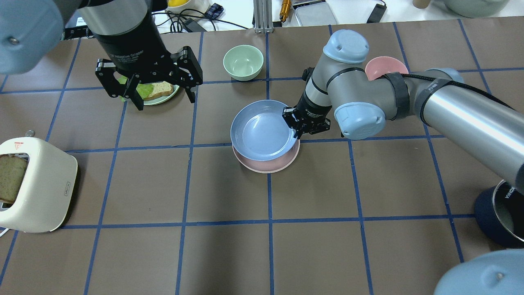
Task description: Stack three plates with pink and blue
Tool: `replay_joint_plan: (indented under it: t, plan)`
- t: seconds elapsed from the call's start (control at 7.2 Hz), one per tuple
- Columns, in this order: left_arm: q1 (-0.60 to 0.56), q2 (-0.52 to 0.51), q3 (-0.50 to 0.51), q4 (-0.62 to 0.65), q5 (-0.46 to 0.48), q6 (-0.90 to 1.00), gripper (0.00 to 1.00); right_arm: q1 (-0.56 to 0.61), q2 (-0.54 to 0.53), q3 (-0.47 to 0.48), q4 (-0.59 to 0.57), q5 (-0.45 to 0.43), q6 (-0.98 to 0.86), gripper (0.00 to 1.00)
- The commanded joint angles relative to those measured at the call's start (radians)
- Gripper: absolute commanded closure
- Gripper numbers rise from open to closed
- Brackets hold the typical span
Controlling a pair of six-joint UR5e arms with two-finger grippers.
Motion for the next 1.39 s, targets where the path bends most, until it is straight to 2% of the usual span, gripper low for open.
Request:
replay_joint_plan:
  t: [0.0,0.28,0.42,0.56,0.69,0.83,0.97,1.11,1.25]
  plan:
    - [0.052,0.011,-0.01,0.002,-0.001,0.041,0.0,-0.003,-0.003,0.027,-0.003,-0.002,-0.006,1.0]
    - [0.063,0.014,-0.01,0.004,-0.001,0.075,0.0,-0.009,-0.003,0.029,-0.003,-0.003,-0.007,0.97]
    - [0.063,0.012,-0.01,0.012,-0.001,0.075,0.0,-0.01,-0.003,0.03,-0.003,-0.011,-0.007,0.81]
    - [0.063,0.014,-0.01,0.012,-0.001,0.077,0.0,-0.01,-0.003,0.029,-0.004,-0.02,0.003,0.38]
    - [0.063,0.014,-0.01,0.012,-0.001,0.075,0.0,-0.029,-0.003,0.019,-0.021,-0.022,-0.006,0.08]
    - [0.068,0.014,-0.01,0.012,-0.001,0.081,0.0,-0.082,-0.006,-0.009,-0.045,-0.061,-0.051,0.0]
    - [0.068,0.012,-0.01,0.013,-0.001,0.078,0.0,-0.119,-0.008,-0.055,-0.024,-0.069,-0.179,0.0]
    - [0.068,0.014,-0.01,0.013,-0.001,0.081,0.0,-0.141,-0.029,-0.118,0.059,-0.139,-0.266,0.0]
    - [0.066,0.012,-0.009,0.013,-0.001,0.081,0.0,-0.159,-0.075,-0.189,0.194,-0.219,-0.362,0.0]
